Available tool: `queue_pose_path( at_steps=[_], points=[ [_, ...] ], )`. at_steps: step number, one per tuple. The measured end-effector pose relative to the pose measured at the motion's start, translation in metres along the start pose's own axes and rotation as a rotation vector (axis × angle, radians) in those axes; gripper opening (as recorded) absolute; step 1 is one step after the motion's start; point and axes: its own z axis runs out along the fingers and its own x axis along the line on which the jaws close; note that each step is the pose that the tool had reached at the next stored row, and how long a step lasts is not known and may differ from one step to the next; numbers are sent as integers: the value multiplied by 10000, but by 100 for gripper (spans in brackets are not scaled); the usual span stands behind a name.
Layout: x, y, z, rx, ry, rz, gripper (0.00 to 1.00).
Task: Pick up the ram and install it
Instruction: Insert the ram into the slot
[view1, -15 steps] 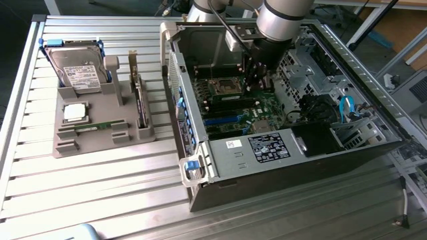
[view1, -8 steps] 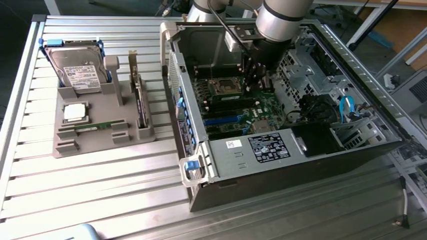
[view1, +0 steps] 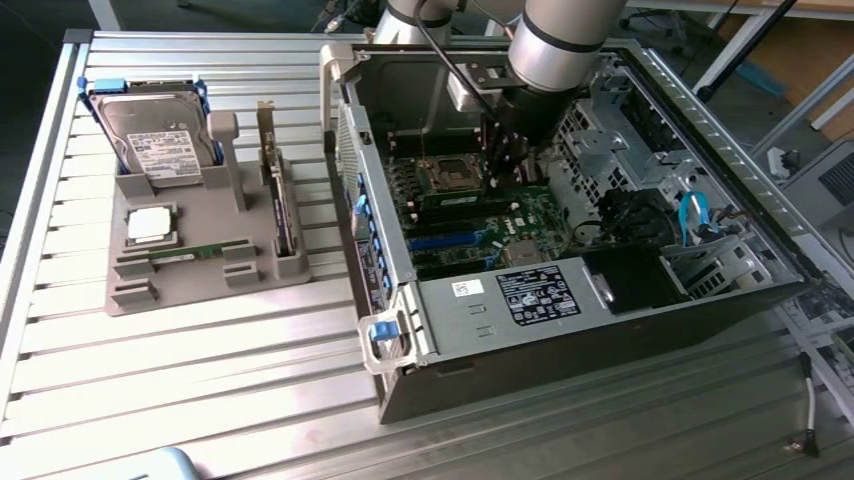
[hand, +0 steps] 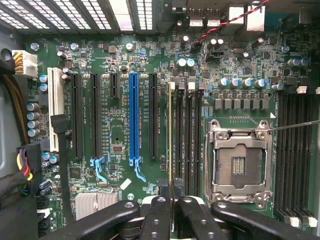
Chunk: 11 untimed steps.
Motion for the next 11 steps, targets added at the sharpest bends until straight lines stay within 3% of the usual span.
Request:
queue_pose_path(
  at_steps=[11],
  points=[
    [0, -27, 9, 6, 0, 172, 12]
  ],
)
